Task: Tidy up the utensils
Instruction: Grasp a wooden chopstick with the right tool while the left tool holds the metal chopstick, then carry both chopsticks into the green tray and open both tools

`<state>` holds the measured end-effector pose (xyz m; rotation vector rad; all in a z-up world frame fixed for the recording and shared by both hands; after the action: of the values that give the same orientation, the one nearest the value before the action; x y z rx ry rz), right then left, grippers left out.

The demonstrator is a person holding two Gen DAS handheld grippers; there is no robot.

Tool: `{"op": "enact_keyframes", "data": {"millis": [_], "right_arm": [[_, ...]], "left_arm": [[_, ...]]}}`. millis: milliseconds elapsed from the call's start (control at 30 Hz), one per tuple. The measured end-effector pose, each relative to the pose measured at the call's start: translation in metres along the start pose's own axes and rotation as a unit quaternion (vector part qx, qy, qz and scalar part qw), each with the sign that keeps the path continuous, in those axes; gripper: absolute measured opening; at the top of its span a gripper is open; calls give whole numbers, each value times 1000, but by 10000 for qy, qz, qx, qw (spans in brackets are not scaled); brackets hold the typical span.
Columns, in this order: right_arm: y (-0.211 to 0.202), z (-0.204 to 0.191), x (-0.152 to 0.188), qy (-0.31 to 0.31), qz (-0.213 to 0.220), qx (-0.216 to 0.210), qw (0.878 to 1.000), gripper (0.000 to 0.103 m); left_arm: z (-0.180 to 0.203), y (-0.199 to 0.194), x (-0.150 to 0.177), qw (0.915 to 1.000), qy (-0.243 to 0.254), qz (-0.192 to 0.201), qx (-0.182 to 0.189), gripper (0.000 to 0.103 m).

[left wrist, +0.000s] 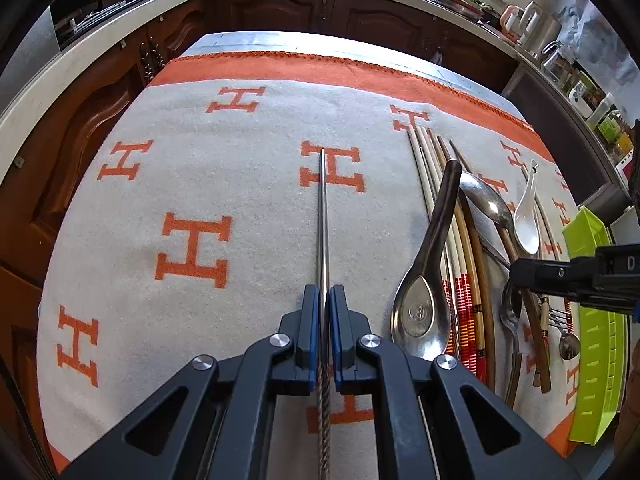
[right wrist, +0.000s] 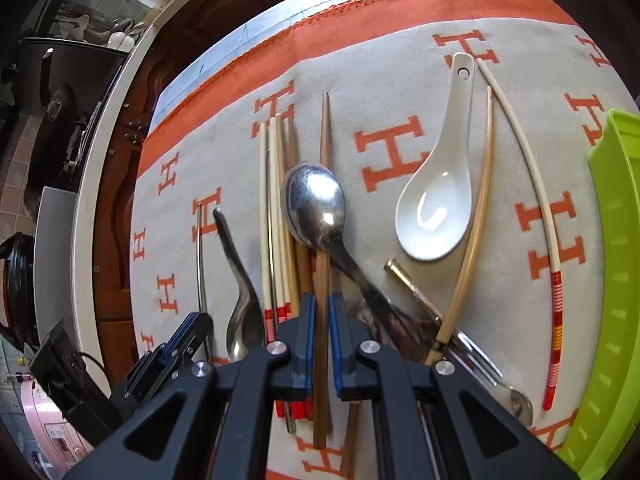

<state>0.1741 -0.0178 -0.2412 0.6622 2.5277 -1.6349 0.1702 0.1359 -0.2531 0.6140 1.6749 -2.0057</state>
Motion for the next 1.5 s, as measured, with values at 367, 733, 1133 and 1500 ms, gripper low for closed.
{"op": "enact_keyframes", "data": {"millis": [367,733,1133,1500], "right_arm": [[-48,-24,38,-456,-177,-750,9960,7],[-120,-9,39,-716,641,-988,9905,7],[-174,132,25,-237,1666,438,9848,7],[-184,208,32,86,1685,1023,9803,8]], "left_arm": [[19,-47,-8,9988,-89,287,380,3],[94,-101,-28,9923,295,495,1098,3],[268,-109,-13,9695,1269,43,2096,3],[352,-76,31,9601,1294,-751,2361,5]]}}
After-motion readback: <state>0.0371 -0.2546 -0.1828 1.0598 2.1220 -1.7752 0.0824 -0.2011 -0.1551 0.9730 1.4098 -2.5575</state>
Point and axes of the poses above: each gripper's, at about its wrist camera, not at the fingertips, and y roughly the way its jaws point, z to its right, x to its underside, the point moved 10 cm from there along y, roughly the way its jaws point, and after that the axes turned 11 degrees about z, right-handed, at the moved point
